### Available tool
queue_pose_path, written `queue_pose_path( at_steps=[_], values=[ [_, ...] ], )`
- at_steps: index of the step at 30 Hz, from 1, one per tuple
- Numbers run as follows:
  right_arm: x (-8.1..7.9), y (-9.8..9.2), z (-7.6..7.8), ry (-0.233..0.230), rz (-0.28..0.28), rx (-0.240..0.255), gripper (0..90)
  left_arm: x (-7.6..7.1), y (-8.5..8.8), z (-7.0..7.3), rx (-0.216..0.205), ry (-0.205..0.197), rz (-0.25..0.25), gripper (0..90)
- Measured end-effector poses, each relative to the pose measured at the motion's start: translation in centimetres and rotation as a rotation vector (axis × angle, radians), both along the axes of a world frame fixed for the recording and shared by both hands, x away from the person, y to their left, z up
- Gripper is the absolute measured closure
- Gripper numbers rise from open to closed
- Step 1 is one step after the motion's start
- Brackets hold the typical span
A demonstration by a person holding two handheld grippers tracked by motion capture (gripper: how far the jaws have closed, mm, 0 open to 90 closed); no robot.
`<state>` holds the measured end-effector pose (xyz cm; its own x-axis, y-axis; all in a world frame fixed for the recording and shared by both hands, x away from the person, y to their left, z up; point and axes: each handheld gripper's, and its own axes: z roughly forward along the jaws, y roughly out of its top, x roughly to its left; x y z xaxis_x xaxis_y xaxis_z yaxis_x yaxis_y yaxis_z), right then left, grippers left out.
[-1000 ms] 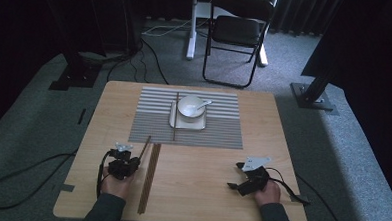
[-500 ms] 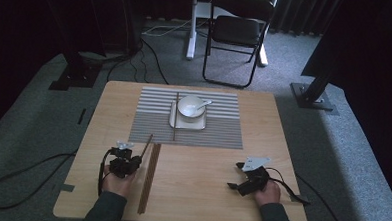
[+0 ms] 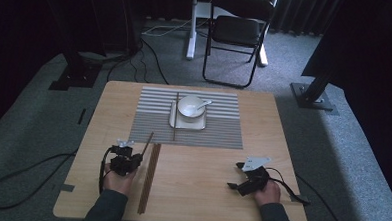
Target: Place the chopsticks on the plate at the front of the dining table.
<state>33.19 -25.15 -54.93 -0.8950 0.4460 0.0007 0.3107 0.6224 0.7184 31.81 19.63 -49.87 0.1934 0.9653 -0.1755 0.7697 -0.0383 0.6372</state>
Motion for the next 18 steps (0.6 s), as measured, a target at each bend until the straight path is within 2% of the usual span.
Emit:
queue_pose_path(
  at_steps=[18],
  values=[
    [0.00, 0.00, 0.00, 0.000, 0.000, 0.000, 11.1, 0.65, -0.12, 0.60, -0.010, -0.016, 0.006, 84.2]
  ],
)
